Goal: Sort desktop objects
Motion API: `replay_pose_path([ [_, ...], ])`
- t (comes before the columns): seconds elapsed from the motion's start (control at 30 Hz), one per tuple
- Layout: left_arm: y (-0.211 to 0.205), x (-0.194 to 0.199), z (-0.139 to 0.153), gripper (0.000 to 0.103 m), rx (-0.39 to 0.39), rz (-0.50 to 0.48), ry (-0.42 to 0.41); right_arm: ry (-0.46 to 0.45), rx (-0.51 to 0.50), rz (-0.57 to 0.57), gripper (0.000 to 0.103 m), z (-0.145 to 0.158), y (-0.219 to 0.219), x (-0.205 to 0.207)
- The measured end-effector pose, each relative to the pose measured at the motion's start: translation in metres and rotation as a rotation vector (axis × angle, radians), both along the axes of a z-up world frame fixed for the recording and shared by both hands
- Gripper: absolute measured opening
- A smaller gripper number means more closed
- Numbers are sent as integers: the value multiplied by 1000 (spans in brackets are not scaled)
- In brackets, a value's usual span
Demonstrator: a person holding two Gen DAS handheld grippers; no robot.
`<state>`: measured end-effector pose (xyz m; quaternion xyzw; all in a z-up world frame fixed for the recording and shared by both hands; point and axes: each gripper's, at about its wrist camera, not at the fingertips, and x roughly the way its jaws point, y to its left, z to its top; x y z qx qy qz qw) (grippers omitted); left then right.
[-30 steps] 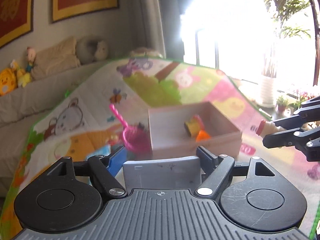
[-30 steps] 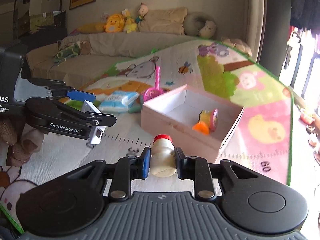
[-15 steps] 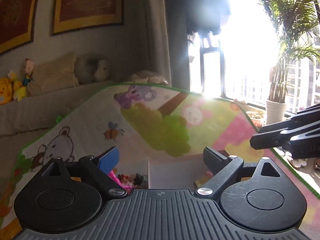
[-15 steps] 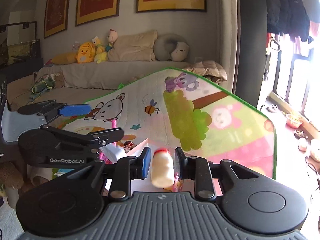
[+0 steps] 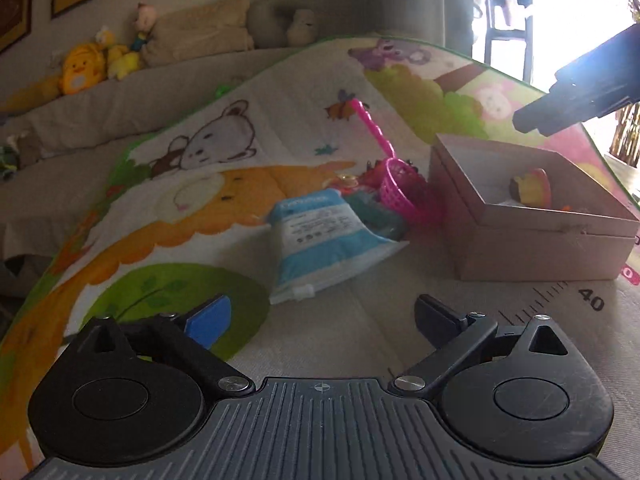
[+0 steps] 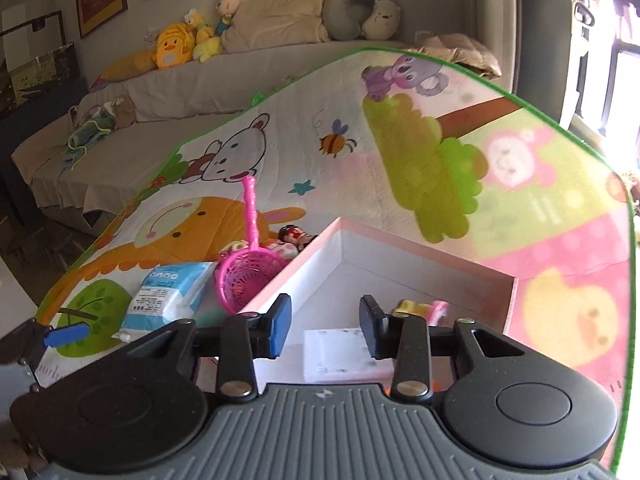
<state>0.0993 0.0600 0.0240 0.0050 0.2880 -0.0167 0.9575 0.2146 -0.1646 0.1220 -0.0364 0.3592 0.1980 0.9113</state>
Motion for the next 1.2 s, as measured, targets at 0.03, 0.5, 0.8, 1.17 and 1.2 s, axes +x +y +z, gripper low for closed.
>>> replay_pose_path([
  [0.03,4,-1,-3,101,-31,3,7,15,-16,4,44,1,14,12],
  [0.5,20,-6,-4,103,-192,-8,-7,280,-148,-259,30,-69,108,210],
  [0.8,24,-6,-5,103,-224,3,8,342,-149,-170,31,-82,120,186],
  [1.17,10,-22,-2,103,-154,-42,-8,424,-201,135,29,-72,149,88],
  [1.2,9,-25,-3,103,-150,-49,-8,445,-165,172,29,-65,142,75],
])
